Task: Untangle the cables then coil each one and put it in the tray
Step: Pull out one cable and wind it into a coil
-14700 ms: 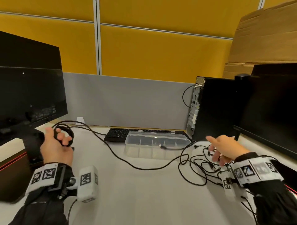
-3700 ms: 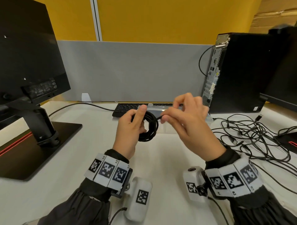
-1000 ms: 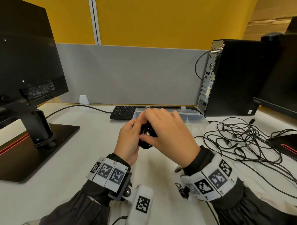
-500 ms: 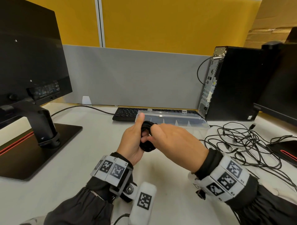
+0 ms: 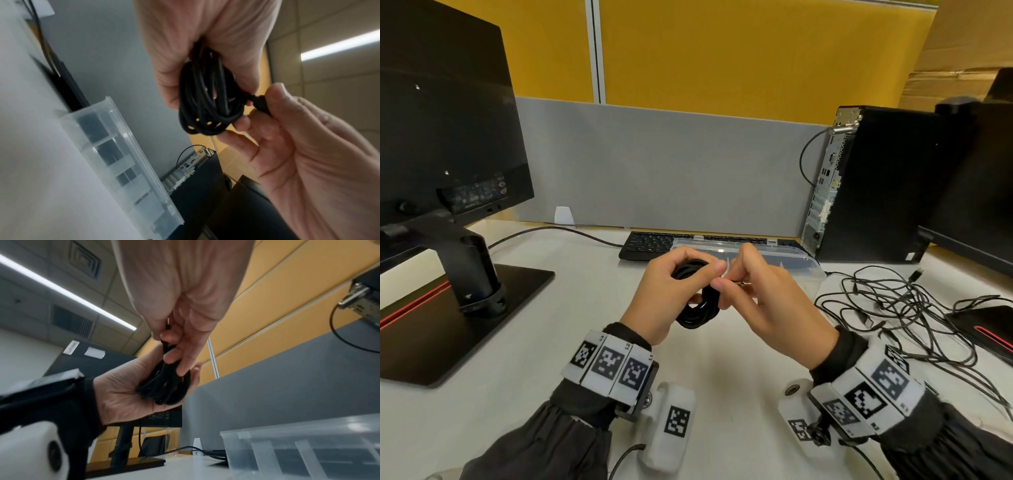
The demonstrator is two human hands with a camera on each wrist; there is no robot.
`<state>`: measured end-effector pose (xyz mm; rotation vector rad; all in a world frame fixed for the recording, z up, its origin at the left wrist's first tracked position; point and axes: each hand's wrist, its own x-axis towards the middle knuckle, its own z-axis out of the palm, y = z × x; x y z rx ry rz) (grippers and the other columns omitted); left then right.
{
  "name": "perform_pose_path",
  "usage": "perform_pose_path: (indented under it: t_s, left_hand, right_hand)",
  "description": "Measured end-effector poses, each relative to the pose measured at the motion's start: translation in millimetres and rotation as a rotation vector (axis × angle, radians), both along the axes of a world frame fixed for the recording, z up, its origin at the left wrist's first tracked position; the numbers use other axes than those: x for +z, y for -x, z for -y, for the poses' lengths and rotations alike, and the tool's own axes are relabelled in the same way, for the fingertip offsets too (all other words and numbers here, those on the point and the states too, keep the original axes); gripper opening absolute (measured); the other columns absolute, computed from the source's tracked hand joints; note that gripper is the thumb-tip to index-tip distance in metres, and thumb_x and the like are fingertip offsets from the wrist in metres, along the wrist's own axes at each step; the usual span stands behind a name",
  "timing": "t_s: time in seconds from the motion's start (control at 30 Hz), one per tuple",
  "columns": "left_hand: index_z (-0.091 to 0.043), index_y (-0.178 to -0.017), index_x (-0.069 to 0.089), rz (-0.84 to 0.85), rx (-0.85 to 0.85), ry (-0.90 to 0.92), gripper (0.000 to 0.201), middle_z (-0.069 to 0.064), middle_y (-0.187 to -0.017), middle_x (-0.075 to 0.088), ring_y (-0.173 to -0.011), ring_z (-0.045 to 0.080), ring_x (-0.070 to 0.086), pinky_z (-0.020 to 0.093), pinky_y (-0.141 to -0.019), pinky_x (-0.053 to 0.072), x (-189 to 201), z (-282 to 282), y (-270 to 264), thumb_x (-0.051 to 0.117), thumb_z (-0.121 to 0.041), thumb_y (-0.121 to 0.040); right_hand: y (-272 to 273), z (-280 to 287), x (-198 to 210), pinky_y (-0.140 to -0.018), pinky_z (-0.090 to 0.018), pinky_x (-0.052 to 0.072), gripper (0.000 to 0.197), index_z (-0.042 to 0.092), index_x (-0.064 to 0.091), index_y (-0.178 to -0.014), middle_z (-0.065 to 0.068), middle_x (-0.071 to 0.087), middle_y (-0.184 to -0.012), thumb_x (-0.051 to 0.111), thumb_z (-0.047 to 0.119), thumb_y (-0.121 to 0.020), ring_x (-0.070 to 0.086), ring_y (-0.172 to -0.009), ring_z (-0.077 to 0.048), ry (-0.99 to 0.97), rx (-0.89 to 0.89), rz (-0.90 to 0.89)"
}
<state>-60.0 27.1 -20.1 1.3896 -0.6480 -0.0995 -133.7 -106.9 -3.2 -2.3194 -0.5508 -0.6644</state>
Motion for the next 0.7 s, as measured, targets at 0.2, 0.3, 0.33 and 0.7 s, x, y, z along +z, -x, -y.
perform_pose_path:
  t_s: [0.2, 0.3, 0.33, 0.7]
  left_hand:
    - [-0.009, -0.073, 0.056, -0.024, 0.148, 0.051, 0.017, 0.005, -0.066, 0.054, -0.058, 0.010, 0.051, 0.019, -0.056, 0.044, -3, 3, -6, 0.071, -0.015, -0.078]
    - [-0.009, -0.070, 0.053, -0.177, 0.187, 0.211, 0.018, 0.000, -0.059, 0.055, -0.056, 0.009, 0.054, 0.025, -0.057, 0.049, -1, 5, -7, 0.068, -0.012, -0.081]
    - [-0.010, -0.070, 0.053, -0.230, 0.194, 0.262, 0.019, -0.002, -0.058, 0.056, -0.055, 0.008, 0.055, 0.027, -0.059, 0.051, -1, 5, -7, 0.067, -0.012, -0.082]
    - [-0.019, -0.100, 0.068, -0.088, -0.063, 0.110, 0.025, 0.004, -0.094, 0.063, -0.085, 0.012, 0.061, 0.031, -0.070, 0.054, 7, -8, -8, 0.063, -0.025, -0.076]
  right_hand:
    - [-3, -6, 0, -0.057, -0.023, 0.044, 0.031, 0.032, 0.028, -0.078, 0.012, 0.055, -0.072, 0.051, 0.020, -0.095, 0.056, -0.070, -0.012, 0.054, -0.007, 0.017]
    - [-5, -12, 0, -0.052, -0.017, 0.036, 0.036, 0.034, 0.024, -0.076, 0.012, 0.049, -0.068, 0.050, 0.018, -0.096, 0.049, -0.063, -0.008, 0.117, -0.015, 0.000]
    - [-6, -14, -2, -0.051, -0.015, 0.033, 0.037, 0.034, 0.023, -0.076, 0.013, 0.046, -0.066, 0.049, 0.018, -0.096, 0.048, -0.060, -0.004, 0.126, -0.015, -0.003]
    - [-5, -12, 12, -0.053, -0.013, 0.035, 0.024, 0.020, 0.032, -0.078, -0.005, 0.066, -0.067, 0.048, 0.017, -0.096, 0.054, -0.056, -0.003, -0.058, 0.025, -0.059]
